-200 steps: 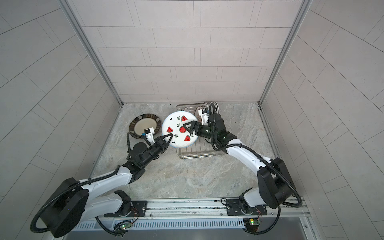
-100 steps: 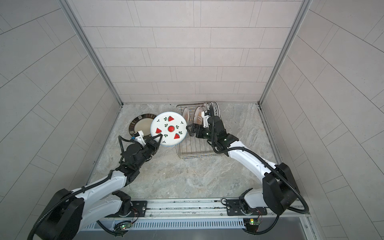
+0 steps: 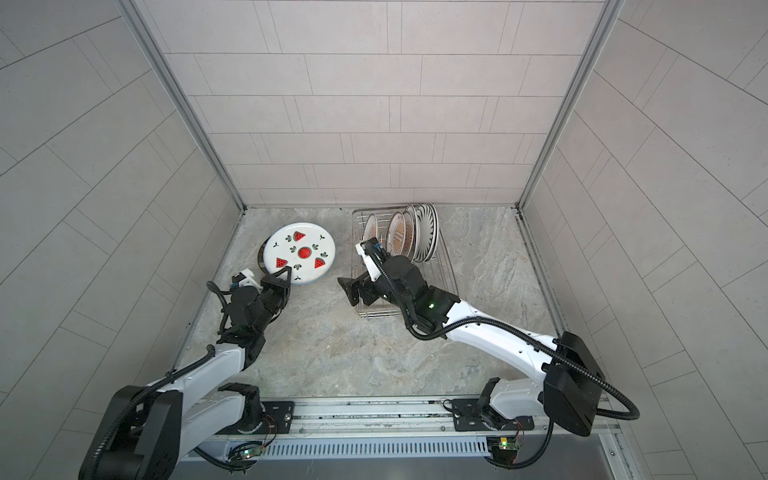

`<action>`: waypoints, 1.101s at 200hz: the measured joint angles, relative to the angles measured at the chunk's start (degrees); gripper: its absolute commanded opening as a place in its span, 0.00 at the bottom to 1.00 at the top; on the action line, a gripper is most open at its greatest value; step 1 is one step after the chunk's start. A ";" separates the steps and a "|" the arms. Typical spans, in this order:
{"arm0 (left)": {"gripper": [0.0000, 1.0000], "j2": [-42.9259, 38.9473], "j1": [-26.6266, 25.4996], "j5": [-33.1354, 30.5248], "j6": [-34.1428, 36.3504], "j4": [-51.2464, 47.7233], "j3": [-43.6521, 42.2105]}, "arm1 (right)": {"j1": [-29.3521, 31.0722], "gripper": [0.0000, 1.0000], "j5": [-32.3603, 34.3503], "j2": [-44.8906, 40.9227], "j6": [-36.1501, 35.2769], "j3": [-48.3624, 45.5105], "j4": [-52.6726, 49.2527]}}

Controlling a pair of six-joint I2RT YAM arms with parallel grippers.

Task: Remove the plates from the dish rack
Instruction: 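Lower the watermelon plate onto the dark-rimmed plate with the left gripper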

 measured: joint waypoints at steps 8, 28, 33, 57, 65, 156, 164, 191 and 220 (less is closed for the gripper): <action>0.05 0.11 0.74 0.00 0.09 -0.70 0.00 | 0.31 1.00 0.44 1.22 -1.53 0.98 0.55; 0.05 0.79 2.34 -0.28 0.11 -0.70 0.00 | 1.62 1.00 1.97 4.70 -5.33 3.65 1.55; 0.05 1.03 2.64 -0.61 0.17 -0.70 0.00 | 2.19 1.00 2.12 5.60 -6.08 4.42 1.46; 0.05 4.02 4.52 -1.97 0.52 -0.76 0.87 | 3.93 0.99 1.44 10.23 -7.54 9.90 -0.96; 0.05 6.21 5.31 -2.03 0.48 0.59 1.16 | 4.13 0.98 1.11 12.00 -7.69 12.13 -1.68; 0.06 15.69 7.39 -5.70 2.08 2.67 5.66 | 4.13 0.99 -0.63 31.10 -6.01 28.61 -10.10; 0.06 16.20 7.39 -6.05 2.27 2.71 6.38 | 4.11 0.99 -0.50 32.39 -5.99 29.59 -10.71; 0.08 18.27 7.41 -8.00 3.54 2.36 8.26 | 4.11 0.99 0.24 36.17 -5.95 33.24 -12.70; 0.08 21.70 7.65 -9.09 4.85 0.35 10.99 | 3.74 0.98 0.48 38.80 -5.97 36.74 -14.56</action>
